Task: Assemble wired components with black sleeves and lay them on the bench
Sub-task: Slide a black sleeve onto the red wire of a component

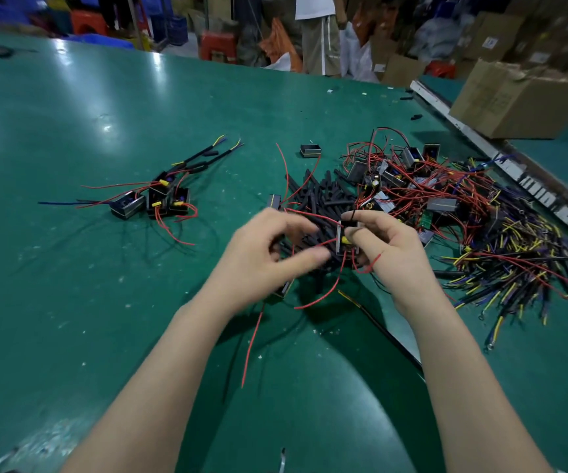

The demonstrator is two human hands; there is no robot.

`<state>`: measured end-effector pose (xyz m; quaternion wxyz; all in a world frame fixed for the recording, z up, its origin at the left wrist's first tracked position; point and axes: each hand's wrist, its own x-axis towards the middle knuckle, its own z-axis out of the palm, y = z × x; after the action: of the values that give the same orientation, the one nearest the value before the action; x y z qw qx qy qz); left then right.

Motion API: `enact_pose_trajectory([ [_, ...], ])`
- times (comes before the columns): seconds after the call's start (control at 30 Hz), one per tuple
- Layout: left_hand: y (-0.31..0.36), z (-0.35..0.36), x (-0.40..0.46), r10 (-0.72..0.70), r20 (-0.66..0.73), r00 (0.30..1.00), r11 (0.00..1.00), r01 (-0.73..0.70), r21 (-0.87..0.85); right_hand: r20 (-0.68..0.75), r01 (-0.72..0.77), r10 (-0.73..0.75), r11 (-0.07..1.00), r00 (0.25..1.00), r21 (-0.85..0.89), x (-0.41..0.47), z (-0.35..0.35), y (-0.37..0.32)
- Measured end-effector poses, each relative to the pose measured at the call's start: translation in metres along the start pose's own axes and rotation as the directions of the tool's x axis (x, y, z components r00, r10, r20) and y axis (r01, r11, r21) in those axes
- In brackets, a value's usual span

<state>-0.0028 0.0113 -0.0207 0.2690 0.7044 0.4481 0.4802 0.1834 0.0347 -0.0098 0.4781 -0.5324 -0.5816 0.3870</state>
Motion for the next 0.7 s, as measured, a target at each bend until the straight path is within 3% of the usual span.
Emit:
enact_pose_trajectory([
  [0.1, -0.003, 0.004, -0.001, 0.078, 0.119, 0.99, 0.983, -0.096, 0.155, 0.01, -0.049, 0.048, 0.998, 0.999, 0.039, 0.001, -0.001, -0.001],
  [0.2, -0.004, 0.004, 0.0, 0.081, 0.045, 0.996, 0.985, -0.087, 0.149, 0.019, -0.078, 0.076, 0.992, 0.997, 0.097, 0.003, -0.004, -0.001],
  [0.43, -0.007, 0.002, 0.006, -0.168, -0.226, 0.96, 0.97, 0.12, -0.209, 0.065, -0.124, 0.12, 0.99, 0.991, 0.067, 0.004, -0.006, 0.003],
  [0.57, -0.009, -0.004, 0.01, -0.287, -0.301, 0.909, 0.897, 0.145, -0.419, 0.027, -0.138, 0.136, 0.987, 0.99, 0.082, 0.006, -0.005, 0.004],
  [0.7, -0.008, -0.012, 0.011, -0.396, -0.291, 0.871, 0.761, 0.134, -0.635, -0.06, -0.123, 0.134, 0.98, 0.989, 0.154, 0.009, -0.006, 0.003],
])
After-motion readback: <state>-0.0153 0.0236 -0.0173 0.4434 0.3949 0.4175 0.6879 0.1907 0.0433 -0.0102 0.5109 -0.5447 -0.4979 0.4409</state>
